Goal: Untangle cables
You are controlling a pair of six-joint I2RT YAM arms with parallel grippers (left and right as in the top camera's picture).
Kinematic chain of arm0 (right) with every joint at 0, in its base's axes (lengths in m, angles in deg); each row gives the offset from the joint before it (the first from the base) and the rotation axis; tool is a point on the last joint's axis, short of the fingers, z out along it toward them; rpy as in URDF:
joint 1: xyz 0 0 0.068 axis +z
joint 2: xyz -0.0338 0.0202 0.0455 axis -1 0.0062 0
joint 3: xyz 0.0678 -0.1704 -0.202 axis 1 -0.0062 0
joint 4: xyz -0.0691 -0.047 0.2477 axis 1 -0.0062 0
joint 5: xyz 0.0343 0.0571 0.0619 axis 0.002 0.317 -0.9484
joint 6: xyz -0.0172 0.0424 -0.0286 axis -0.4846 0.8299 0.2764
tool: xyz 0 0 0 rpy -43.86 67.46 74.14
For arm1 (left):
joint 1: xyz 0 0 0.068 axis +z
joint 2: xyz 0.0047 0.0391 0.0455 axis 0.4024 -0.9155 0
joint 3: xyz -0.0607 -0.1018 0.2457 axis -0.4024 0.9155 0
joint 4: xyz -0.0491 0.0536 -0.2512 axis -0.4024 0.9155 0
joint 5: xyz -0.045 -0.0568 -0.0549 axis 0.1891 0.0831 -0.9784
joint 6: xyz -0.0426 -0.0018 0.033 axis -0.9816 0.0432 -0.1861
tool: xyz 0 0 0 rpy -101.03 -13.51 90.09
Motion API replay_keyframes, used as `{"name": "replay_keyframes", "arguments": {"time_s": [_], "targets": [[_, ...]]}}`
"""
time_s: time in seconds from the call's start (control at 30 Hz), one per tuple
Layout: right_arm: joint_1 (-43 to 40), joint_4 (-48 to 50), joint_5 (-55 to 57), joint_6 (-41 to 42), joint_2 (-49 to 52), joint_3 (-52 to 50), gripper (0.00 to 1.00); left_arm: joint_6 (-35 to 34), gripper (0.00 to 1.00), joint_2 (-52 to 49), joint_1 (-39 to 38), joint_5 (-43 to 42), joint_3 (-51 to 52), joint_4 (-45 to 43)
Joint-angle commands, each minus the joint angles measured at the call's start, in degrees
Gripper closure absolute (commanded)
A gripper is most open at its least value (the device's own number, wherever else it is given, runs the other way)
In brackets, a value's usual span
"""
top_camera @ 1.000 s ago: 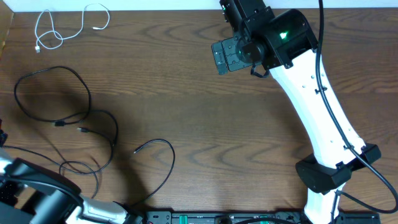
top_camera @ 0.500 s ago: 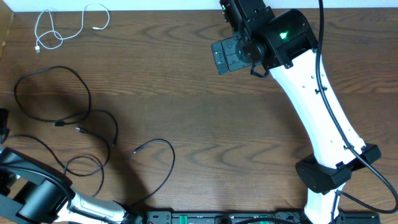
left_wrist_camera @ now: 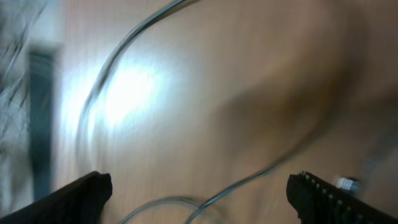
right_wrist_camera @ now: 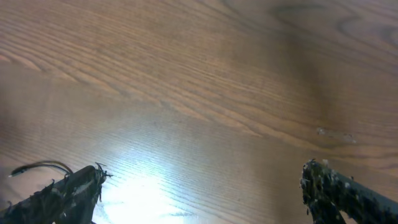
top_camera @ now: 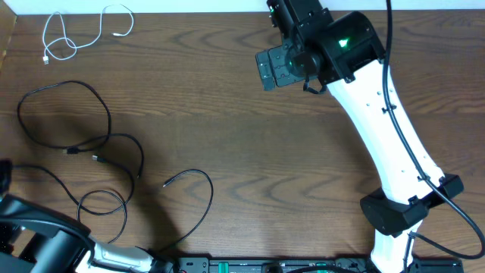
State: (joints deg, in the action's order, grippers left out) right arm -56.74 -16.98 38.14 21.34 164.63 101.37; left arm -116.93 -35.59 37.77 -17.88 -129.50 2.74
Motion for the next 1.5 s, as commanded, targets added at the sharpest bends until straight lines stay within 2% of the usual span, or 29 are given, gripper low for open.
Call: {"name": "replay_keyframes", "arguments": {"time_s": [0.0,0.2,0.37,0.63,0.9,1.07,1.37,1.47], "targets": [[-0.1,1.1,0.3,-0.5,0.7,-2.9,0.01,-9.0,0.04,0.3,3.3,2.7,0.1,4.4],[-0.1,5.0,0.3,-0.5,0.7,-9.0,0.01,-10.2,0.04,0.3,6.4,2.7,4.7,6.4],[-0.1,6.5,0.3,-0.5,0.7,-11.5,0.01,-16.6,0.04,0.3,8.2,2.6,11.0,3.4],[-0.2,7.0,0.3,-0.5,0.7,-11.5,0.01,-16.6,0.04,0.3,8.6,1.6,20.2,-7.4],[-0.2,7.0,0.2,-0.5,0.7,-11.5,0.01,-16.6,0.04,0.3,10.0,2.8,22.4,-9.4],[-0.2,7.6,0.2,-0.5,0.7,-11.5,0.01,-19.8,0.04,0.3,12.2,2.4,23.7,-9.5],[-0.2,8.2,0.2,-0.5,0.7,-11.5,0.01,-19.5,0.04,0.3,13.0,1.1,28.1,-15.5],[-0.2,8.2,0.2,-0.5,0.7,-11.5,0.01,-17.5,0.04,0.3,13.0,-0.7,29.2,-18.1]]}}
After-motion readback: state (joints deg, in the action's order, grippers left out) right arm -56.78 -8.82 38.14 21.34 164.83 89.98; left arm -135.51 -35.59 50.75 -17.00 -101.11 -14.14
